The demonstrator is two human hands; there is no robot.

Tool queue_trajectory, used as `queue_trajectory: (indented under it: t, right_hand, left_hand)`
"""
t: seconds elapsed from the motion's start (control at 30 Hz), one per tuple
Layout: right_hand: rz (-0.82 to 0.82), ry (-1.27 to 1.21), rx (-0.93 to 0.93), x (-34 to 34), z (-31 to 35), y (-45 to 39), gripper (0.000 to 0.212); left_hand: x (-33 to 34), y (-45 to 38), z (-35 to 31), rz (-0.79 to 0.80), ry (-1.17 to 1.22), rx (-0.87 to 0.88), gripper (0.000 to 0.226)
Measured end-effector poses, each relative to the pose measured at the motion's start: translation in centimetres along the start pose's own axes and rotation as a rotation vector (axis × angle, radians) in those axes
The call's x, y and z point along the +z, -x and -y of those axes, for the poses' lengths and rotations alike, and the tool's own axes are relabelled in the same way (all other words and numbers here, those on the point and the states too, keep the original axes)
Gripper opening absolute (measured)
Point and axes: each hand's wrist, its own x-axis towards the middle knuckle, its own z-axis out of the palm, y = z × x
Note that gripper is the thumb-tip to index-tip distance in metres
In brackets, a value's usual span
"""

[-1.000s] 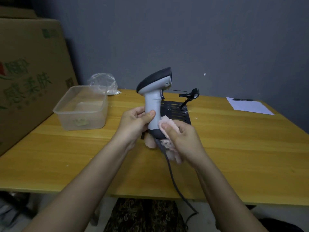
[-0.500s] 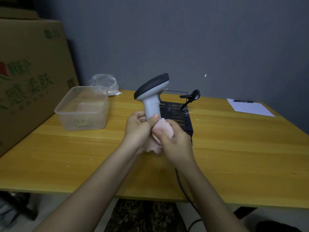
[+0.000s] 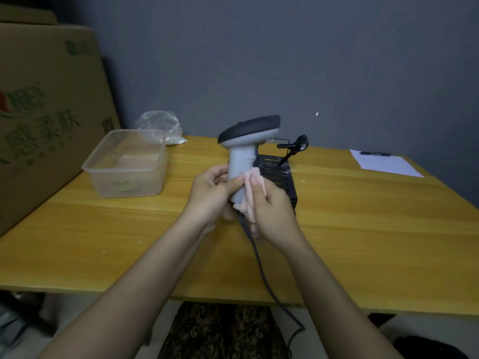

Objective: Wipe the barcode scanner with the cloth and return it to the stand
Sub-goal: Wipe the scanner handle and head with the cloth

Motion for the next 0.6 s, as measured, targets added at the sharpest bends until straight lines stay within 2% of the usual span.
queue_trajectory:
  t: [0.13, 0.2, 0.23, 0.27, 0.33, 0.4, 0.5, 0.53, 0.6]
  right_hand:
    - [0.204, 0.441, -0.294, -1.8, -2.8, 1.0, 0.033]
    - [0.224, 0.547, -0.319, -3.0, -3.7, 0.8, 0.027]
    - [0.172, 0.545, -0.298, -3.4, -3.9, 0.7, 0.023]
    - [0.077, 0.503, -0.254, -3.6, -3.7, 0.7, 0.022]
    - [-0.132, 0.26, -0.121, -3.2, -2.7, 0.3, 0.024]
    - [-0.215, -0.016, -0.021, -1.5, -1.3, -0.5, 0.018]
    - [-0.276, -0.265, 0.045, 0.3, 0.0, -0.9, 0.005]
    - [-0.256, -0.285, 0.02, 0.5, 0.1, -0.4, 0.007]
    - [-0.122, -0.085, -0.143, 0.4, -0.7, 0.9, 0.011]
  left_hand:
    - [-1.0, -0.8, -0.5, -0.061, -0.038, -0.026, 0.029]
    - [-1.4, -0.9, -0.3, -0.071, -0.02, -0.035, 0.033]
    - [-1.5, -1.0, -0.2, -0.075, -0.005, -0.037, 0.032]
    - [-1.6, -1.0, -0.2, -0.075, 0.005, -0.036, 0.03]
    - [-1.4, -0.9, -0.1, -0.066, -0.002, -0.021, 0.03]
    - [-0.6, -0.5, 0.2, -0.036, -0.052, -0.002, 0.03]
    - [0.1, 0.1, 0.5, -0.012, -0.072, 0.001, 0.02]
    - [0.0, -0.1, 0.3, -0.029, -0.055, -0.005, 0.018]
    - [-0.8, -0.8, 0.0, -0.076, -0.029, -0.003, 0.021]
